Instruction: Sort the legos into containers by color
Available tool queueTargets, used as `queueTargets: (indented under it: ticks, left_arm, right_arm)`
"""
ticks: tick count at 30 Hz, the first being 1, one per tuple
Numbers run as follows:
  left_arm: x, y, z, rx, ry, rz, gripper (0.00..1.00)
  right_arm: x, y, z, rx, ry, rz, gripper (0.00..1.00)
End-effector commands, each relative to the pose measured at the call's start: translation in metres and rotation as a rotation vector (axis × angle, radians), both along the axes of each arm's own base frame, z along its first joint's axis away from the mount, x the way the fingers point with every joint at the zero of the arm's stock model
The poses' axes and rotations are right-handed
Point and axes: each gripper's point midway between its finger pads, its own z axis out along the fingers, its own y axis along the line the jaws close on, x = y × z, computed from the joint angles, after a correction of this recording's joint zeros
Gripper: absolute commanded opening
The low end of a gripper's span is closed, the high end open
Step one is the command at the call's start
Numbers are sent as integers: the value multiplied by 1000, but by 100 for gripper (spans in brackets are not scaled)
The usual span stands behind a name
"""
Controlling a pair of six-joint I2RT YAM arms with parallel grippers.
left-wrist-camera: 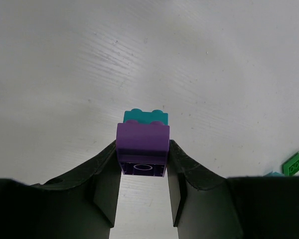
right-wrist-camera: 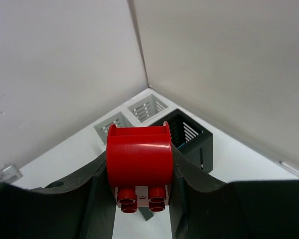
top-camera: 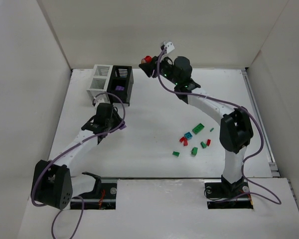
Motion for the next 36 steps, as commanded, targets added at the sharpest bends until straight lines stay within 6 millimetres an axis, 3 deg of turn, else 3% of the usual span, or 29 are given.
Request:
queueTargets:
  ticks: [1,3,5,7,9,13,14,15,18,19,22,24,25,26,27,28,29,31,32,36]
  left_arm:
    - [12,-4,-1,-15,-27,29,27]
    - [11,-4,-15,-8,17,38,27]
    - [9,0,-24,12,54,62,27]
    - [11,-1,-30,18,88,69,36]
    - [9,-2,-40,21,120,62,39]
    - [10,-2,-39,27,134,62,53]
    - [10,0,-38,37,137,70,62]
    - [10,0,-38,37,137,70,65]
    - [13,10,-17,71,106,108,79]
    - [13,12,-11,79,98,117,94]
    - [14,19,20,102,41,120,100]
    - [18,18,54,88,-43,106,100]
    - [17,13,66,82,-72,66,100]
    - [17,6,77,70,-115,12,100]
    - [17,2,102,79,-208,-65,100]
    - [15,-15,130,52,-334,-195,100]
    - [17,-24,137,18,-371,-231,100]
    - [16,-39,181,-46,-555,-309,100]
    - [7,-58,191,-96,-593,-423,100]
    - [2,-83,214,-82,-705,-620,100]
  right_arm:
    - [-4,1,6,-7,-21,26,0]
    - [-6,0,12,-2,-28,26,0]
    - [-6,0,4,-13,-12,26,0]
    - [-5,-6,5,-13,-11,17,0]
    - [-7,-7,4,-17,-5,17,0]
    - [-6,-13,1,-24,5,15,0]
    - [-8,-14,7,-20,-3,15,0]
    - [-6,-17,1,-26,6,15,0]
    - [-16,-15,3,-45,-12,80,0]
    - [-17,-17,-2,-60,-12,104,0]
    - [-36,-16,-16,-131,-50,266,0]
    - [-52,-18,-23,-167,-90,377,0]
    - [-78,-16,-27,-185,-110,537,0]
    - [-90,-19,-29,-194,-132,616,0]
    - [-96,-22,-40,-205,-135,692,2]
    - [-119,-23,-48,-206,-138,842,2]
    - [-126,-25,-48,-205,-143,883,0]
    - [-137,-27,-53,-204,-141,954,0]
    - [-148,-30,-53,-203,-149,1023,0]
    - [-174,-24,-54,-200,-162,1141,0]
